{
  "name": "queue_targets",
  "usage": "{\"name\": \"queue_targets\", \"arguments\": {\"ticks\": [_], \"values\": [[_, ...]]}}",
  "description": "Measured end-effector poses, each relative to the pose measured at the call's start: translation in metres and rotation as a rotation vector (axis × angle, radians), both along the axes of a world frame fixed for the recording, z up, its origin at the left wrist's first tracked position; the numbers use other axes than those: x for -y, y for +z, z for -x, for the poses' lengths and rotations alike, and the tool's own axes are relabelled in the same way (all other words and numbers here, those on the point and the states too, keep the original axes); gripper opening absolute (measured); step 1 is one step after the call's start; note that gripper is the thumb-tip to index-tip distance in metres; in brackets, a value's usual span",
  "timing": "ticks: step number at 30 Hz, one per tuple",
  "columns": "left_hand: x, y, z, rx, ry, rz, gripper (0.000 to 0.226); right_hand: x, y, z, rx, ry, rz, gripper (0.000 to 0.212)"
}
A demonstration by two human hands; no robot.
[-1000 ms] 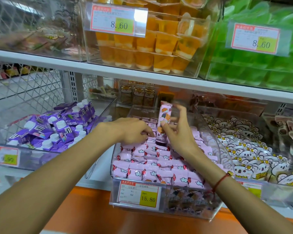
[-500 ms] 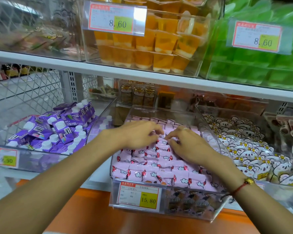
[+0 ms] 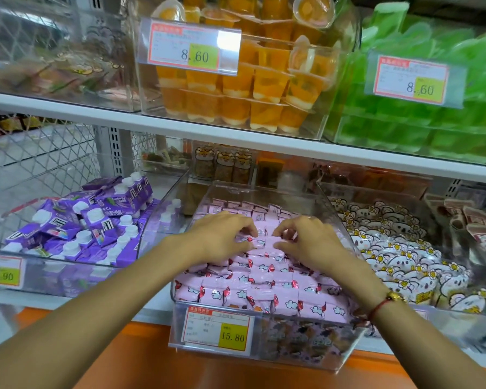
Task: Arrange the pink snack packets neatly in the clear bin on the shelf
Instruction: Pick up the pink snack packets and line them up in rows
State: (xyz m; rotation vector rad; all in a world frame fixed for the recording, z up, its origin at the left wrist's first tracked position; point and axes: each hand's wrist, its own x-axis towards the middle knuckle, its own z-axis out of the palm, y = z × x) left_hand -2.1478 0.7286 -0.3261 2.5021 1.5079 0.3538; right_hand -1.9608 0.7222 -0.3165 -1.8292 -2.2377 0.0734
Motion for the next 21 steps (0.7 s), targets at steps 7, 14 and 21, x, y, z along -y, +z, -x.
{"name": "queue_targets", "arguments": {"ticks": [7, 14, 21], "values": [[0.011, 0.008, 0.006, 0.0, -0.185, 0.055, 0.033, -0.002, -0.004, 0.006, -0.199, 0.026, -0.116, 0.019], [0.014, 0.007, 0.006, -0.134, -0.15, 0.067, 0.037, 0.0, 0.002, 0.003, -0.355, 0.055, -0.211, 0.017], [0.013, 0.003, 0.003, -0.074, -0.143, 0.08, 0.034, 0.018, 0.013, 0.006, -0.875, 0.11, -0.504, 0.003]]}}
